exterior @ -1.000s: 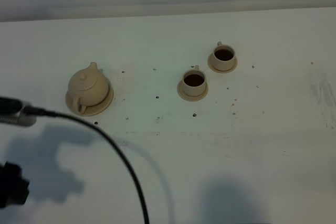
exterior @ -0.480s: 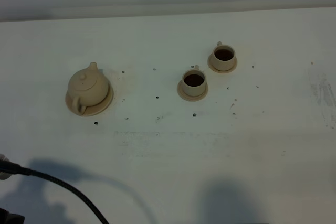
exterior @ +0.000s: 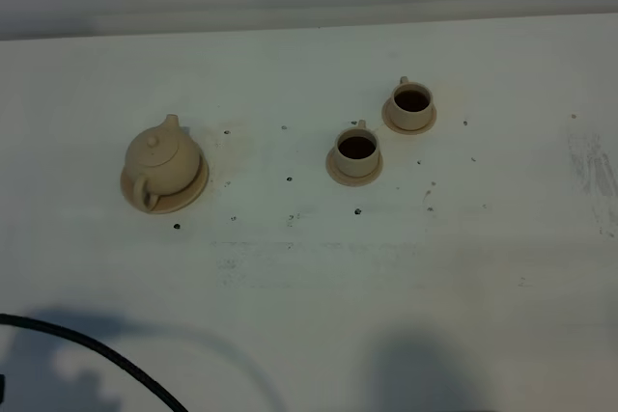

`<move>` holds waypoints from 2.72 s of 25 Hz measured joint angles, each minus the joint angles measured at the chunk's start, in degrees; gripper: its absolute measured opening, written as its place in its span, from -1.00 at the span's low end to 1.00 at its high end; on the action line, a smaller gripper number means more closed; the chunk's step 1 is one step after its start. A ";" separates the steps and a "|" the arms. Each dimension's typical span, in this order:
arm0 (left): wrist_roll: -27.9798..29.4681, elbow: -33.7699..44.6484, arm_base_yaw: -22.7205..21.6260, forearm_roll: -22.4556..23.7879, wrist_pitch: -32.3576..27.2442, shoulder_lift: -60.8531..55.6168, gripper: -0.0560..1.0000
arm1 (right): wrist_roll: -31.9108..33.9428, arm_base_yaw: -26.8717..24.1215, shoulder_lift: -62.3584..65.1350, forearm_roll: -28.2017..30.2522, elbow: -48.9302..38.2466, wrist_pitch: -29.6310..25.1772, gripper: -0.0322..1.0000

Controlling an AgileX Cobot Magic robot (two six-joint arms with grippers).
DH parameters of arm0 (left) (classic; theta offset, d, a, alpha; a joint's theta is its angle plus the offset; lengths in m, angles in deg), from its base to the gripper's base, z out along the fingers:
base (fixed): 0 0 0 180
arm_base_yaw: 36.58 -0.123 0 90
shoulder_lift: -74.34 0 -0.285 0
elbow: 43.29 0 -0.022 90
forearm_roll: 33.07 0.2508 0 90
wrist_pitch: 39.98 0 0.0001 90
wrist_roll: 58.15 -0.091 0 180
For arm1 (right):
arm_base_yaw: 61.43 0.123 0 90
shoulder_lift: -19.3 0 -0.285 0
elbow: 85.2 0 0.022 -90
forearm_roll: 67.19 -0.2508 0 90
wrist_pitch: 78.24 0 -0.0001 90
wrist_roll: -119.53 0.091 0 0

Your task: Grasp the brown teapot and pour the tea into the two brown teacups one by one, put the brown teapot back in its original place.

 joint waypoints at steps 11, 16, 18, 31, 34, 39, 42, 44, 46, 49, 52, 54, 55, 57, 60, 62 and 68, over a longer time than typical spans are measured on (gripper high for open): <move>-0.04 0.15 -3.37 -0.22 -0.12 -16.75 0.25 | 0.00 0.00 0.00 0.00 0.00 0.00 -0.51; -0.04 0.35 -3.37 -0.22 -0.13 -22.84 0.25 | 0.00 0.00 0.00 0.00 0.00 0.00 -0.51; 0.01 0.35 -3.37 -0.22 -0.13 -23.14 0.25 | 0.00 0.00 0.00 0.00 0.00 0.00 -0.51; 0.72 0.43 -0.77 0.09 -0.13 -23.14 0.25 | 0.00 0.00 0.00 0.00 0.00 0.00 -0.51; 1.26 0.43 -0.77 0.24 -0.13 -23.14 0.25 | 0.00 0.00 0.00 0.00 0.00 0.00 -0.51; 1.31 0.43 -0.77 0.24 -0.13 -23.14 0.25 | 0.00 0.00 0.00 0.00 0.00 0.00 -0.51; 1.31 0.43 -0.77 0.24 -0.13 -23.14 0.25 | 0.00 0.00 0.00 0.00 0.00 0.00 -0.51; 1.31 0.43 -0.77 0.24 -0.13 -23.14 0.25 | 0.00 0.00 0.00 0.00 0.00 0.00 -0.51; 1.31 0.43 -0.77 0.24 -0.13 -23.14 0.25 | 0.00 0.00 0.00 0.00 0.00 0.00 -0.51; 1.41 0.43 -0.77 0.24 -0.13 -23.14 0.25 | 0.00 0.00 0.00 0.00 0.00 0.00 -0.51; 1.41 0.43 -0.77 0.24 -0.13 -23.14 0.25 | 0.00 0.00 0.00 0.00 0.00 0.00 -0.51; 1.41 0.43 -0.77 0.24 -0.13 -23.14 0.25 | 0.00 0.00 0.00 0.00 0.00 0.00 -0.51; 1.41 0.43 -0.77 0.24 -0.13 -23.14 0.25 | 0.00 0.00 0.00 0.00 0.00 0.00 -0.51; 1.48 0.43 -0.77 0.24 -0.13 -23.14 0.25 | 0.00 0.00 0.00 0.00 0.00 0.00 -0.51; 1.54 0.43 -0.77 0.24 -0.13 -23.14 0.25 | 0.00 0.00 0.00 0.00 0.00 0.00 -0.51; 1.54 0.43 -0.77 0.24 -0.13 -23.14 0.25 | 0.00 0.00 0.00 0.00 0.00 0.00 -0.51; 1.54 0.43 -0.71 0.24 -0.13 -23.14 0.25 | 0.00 0.00 0.00 0.00 0.00 0.00 -0.51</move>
